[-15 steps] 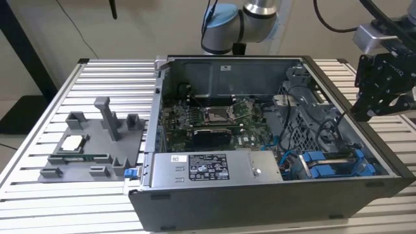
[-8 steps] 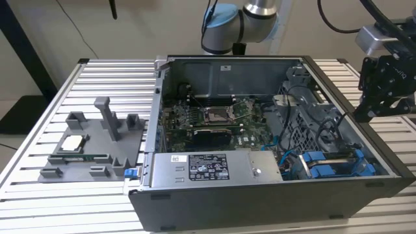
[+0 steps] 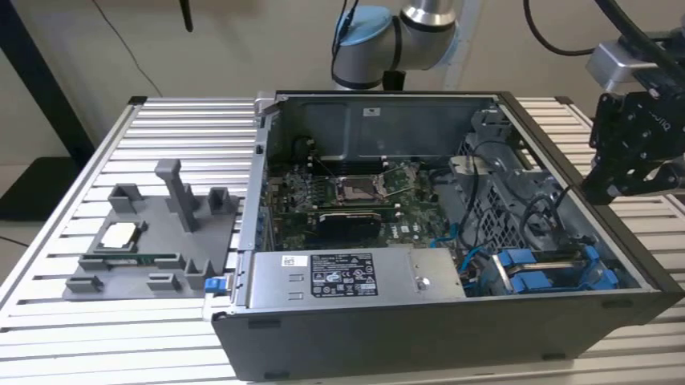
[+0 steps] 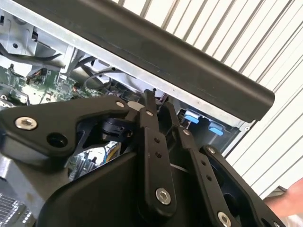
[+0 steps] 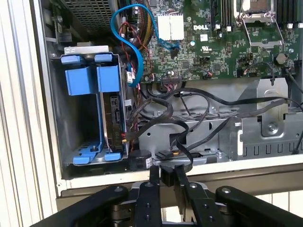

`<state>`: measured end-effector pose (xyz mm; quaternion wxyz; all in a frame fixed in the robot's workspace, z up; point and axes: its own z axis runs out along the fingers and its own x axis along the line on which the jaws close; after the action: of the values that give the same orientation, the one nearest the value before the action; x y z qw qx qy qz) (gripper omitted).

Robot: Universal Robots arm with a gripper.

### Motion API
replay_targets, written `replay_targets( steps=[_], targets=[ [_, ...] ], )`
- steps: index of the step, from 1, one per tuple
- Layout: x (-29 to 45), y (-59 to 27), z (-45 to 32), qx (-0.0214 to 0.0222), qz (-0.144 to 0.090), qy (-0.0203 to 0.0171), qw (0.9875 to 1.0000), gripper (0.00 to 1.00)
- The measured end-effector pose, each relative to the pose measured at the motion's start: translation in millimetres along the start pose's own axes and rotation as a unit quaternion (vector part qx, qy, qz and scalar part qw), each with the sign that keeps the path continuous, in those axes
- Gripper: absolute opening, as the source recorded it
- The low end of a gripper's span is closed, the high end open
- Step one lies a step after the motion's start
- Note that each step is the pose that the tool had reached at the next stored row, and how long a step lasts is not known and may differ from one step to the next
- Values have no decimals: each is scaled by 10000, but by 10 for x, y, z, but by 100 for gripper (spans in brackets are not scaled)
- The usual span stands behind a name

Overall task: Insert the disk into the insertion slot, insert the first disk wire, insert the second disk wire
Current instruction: 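Insert the second disk wire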

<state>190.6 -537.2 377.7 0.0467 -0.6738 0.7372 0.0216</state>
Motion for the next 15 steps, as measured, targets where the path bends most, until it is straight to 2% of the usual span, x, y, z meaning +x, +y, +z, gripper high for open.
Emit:
replay_targets(
  steps=[1,7,13,14,15],
  targets=[
    [-1,-1,-2,-7,1,11,10000,29],
    [-2,0,-22,-71,6,144,9999,29],
    [-4,-1,-42,-98,29,169,9998,27],
    [-5,-1,-38,-103,39,170,9998,19],
    [-5,-1,-34,-105,49,171,9998,19]
  ],
)
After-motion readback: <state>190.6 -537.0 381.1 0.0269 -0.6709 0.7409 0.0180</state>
